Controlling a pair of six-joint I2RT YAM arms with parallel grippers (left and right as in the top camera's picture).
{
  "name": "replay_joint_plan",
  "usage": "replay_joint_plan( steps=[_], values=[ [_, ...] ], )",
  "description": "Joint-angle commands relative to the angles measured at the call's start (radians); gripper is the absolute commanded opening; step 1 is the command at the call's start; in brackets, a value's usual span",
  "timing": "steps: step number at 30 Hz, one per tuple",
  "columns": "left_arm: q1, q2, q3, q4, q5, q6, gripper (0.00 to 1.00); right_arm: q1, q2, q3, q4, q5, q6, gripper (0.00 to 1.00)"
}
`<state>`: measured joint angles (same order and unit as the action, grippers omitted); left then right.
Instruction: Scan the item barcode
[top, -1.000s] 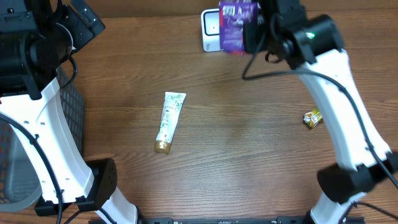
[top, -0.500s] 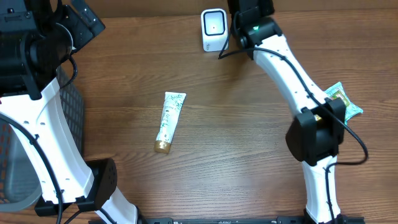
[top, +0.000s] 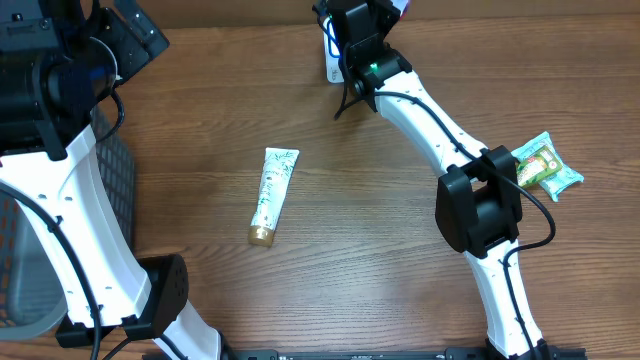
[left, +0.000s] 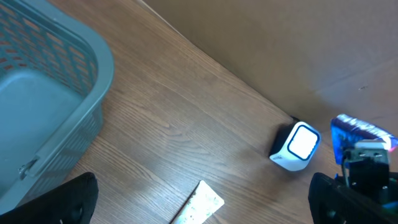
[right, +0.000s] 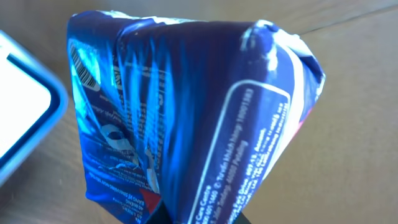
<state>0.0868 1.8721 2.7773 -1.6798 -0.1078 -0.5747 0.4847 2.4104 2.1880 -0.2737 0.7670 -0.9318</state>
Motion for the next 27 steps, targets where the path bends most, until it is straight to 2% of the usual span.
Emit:
replay_joint_plan(
  steps=[1,18,27],
  values=[
    [-0.002,-0.002,0.001,0.000,0.002,-0.009,0.99,-0.006,-0.005,0.023,-0.021,0.028,-0.042,0.04],
    [-0.002,-0.002,0.001,0.000,0.002,-0.008,1.00,0.016,0.039,-0.024,-0.050,0.030,-0.042,0.04],
    [-0.002,-0.002,0.001,0.000,0.002,-0.009,0.99,0.021,0.039,-0.024,0.016,0.105,-0.098,0.04]
  ],
)
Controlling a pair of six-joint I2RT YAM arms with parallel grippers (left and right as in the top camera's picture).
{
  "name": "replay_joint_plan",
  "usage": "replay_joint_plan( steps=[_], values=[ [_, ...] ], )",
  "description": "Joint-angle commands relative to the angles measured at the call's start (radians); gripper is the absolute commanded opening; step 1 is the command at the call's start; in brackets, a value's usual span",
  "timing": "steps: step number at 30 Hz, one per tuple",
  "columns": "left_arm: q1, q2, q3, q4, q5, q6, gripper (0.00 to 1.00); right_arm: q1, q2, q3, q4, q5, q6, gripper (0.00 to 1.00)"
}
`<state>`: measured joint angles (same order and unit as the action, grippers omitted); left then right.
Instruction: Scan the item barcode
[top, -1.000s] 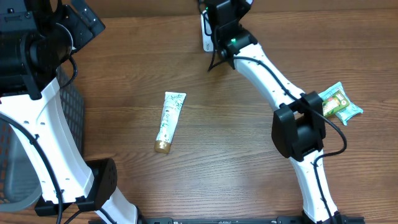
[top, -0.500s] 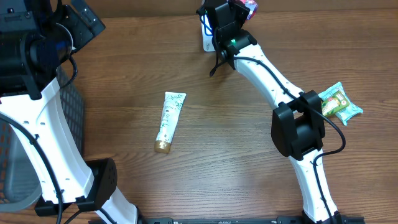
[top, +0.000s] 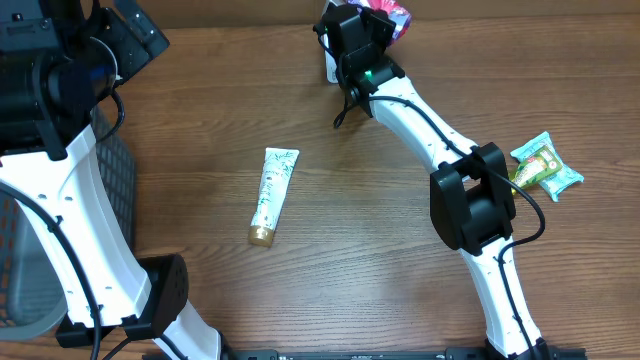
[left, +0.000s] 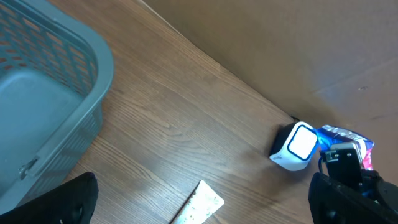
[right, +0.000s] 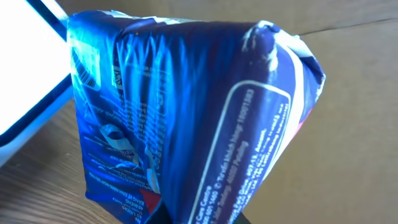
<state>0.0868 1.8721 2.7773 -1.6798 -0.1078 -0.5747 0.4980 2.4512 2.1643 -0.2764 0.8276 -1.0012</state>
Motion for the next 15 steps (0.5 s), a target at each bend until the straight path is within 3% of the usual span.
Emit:
replay_joint_plan(
  steps=[1,15],
  values=[
    [-0.002,-0.002,0.001,0.000,0.002,-0.009,0.99,0.010,-0.002,0.000,0.026,0.048,-0.029,0.04],
    [-0.002,-0.002,0.001,0.000,0.001,-0.008,0.99,0.056,-0.001,0.000,0.045,0.125,-0.016,0.04]
  ],
)
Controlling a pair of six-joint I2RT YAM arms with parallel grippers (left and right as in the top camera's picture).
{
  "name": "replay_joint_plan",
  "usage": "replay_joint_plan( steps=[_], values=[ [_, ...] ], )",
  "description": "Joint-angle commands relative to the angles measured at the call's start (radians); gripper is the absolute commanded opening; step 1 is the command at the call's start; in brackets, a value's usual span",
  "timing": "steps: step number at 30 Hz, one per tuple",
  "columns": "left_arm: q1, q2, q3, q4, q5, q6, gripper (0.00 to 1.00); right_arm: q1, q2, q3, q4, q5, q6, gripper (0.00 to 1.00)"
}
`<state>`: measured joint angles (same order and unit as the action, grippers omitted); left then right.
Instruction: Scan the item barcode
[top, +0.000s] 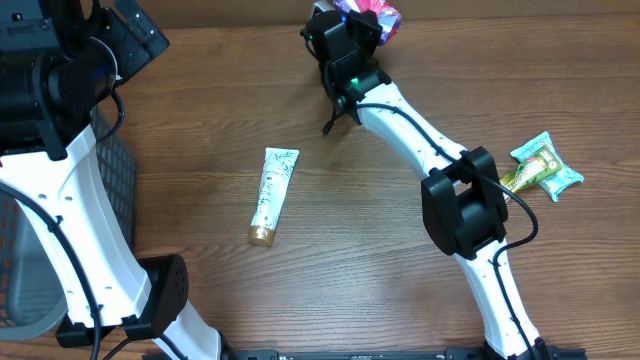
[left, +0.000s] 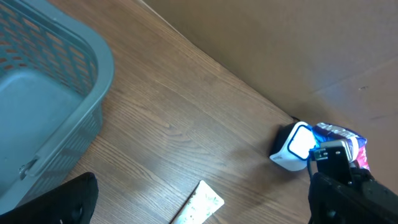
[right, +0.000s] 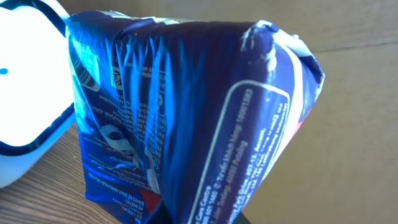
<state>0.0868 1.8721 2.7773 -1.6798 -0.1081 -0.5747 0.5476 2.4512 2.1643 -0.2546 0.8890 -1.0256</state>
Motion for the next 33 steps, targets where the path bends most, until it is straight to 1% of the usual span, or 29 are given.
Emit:
replay_joint_plan(
  steps=[1,15,19,26,33],
  values=[
    [-0.002,-0.002,0.001,0.000,0.002,-0.008,1.00,0.007,-0.001,0.000,0.027,0.072,0.008,0.04],
    [-0.002,-0.002,0.001,0.000,0.002,-0.009,1.00,0.007,-0.001,0.000,0.025,0.095,0.008,0.04],
    [-0.002,-0.002,0.001,0.000,0.002,-0.009,0.99,-0.004,-0.001,0.000,0.024,0.083,0.055,0.04],
    [-0.002,-0.002,0.001,0.000,0.002,-0.008,1.00,-0.010,-0.001,0.000,0.013,0.076,0.058,0.04],
    [-0.002,-0.002,0.001,0.000,0.002,-0.008,0.99,0.019,-0.009,0.000,-0.047,0.067,0.060,0.04]
  ],
)
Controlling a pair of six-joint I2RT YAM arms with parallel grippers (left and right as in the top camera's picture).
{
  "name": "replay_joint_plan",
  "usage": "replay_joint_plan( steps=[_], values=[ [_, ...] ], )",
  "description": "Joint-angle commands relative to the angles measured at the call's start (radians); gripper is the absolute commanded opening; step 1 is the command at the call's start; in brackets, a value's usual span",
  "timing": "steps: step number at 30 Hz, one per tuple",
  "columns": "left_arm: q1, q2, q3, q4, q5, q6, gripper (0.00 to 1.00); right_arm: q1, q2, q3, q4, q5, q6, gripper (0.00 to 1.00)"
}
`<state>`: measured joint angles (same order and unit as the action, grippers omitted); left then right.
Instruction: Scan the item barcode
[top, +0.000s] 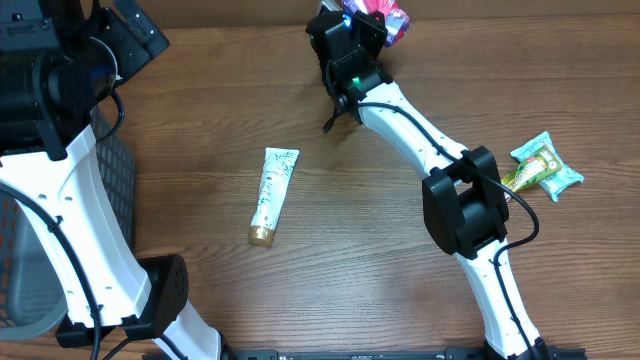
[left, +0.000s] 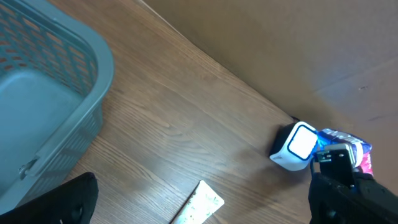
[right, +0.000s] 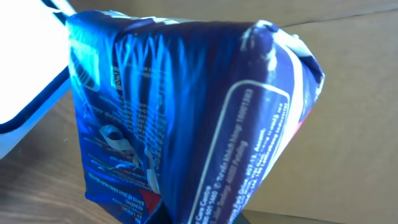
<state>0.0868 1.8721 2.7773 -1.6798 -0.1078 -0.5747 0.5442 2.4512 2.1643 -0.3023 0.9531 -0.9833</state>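
My right gripper (right: 193, 214) is shut on a blue foil packet (right: 186, 112), which fills the right wrist view with a small barcode near its upper left. The white, blue-rimmed scanner (left: 295, 146) stands at the far edge of the table, its lit face (right: 22, 74) just left of the packet. In the left wrist view the packet (left: 348, 144) hangs close to the right of the scanner. From overhead the right gripper (top: 350, 35) covers the scanner, with the packet (top: 385, 18) sticking out behind. My left gripper (left: 199, 208) is open and high, far from both.
A white tube (top: 272, 195) lies mid-table. A green snack packet (top: 545, 165) rests at the right, beside the right arm. A grey basket (left: 43, 93) stands at the left edge. A cardboard wall (left: 280, 43) backs the table.
The right gripper and the packet have shifted slightly to the right, away from the scanner's face. Less of the lit face shows in the right wrist view. The left arm has not moved.
The right gripper first held the blue packet a little right of the scanner. Then it was nearer, and then close against the lit face with the barcode side toward it. Now it stands slightly back. The tube, snack packet and left arm stayed put.
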Motion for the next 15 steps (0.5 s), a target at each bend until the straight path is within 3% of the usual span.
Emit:
replay_joint_plan(
  steps=[1,6,11,15],
  values=[
    [-0.002,-0.002,0.001,0.000,0.002,-0.009,1.00,0.038,-0.019,0.000,0.001,-0.001,0.018,0.04],
    [-0.002,-0.002,0.001,0.000,0.002,-0.008,1.00,0.088,-0.097,0.000,-0.008,0.005,0.040,0.04],
    [-0.002,-0.002,0.001,0.000,0.002,-0.008,1.00,0.148,-0.233,0.000,-0.266,-0.051,0.366,0.04],
    [-0.002,-0.002,0.001,0.000,0.002,-0.009,0.99,0.184,-0.325,0.000,-0.568,-0.356,0.685,0.04]
  ],
)
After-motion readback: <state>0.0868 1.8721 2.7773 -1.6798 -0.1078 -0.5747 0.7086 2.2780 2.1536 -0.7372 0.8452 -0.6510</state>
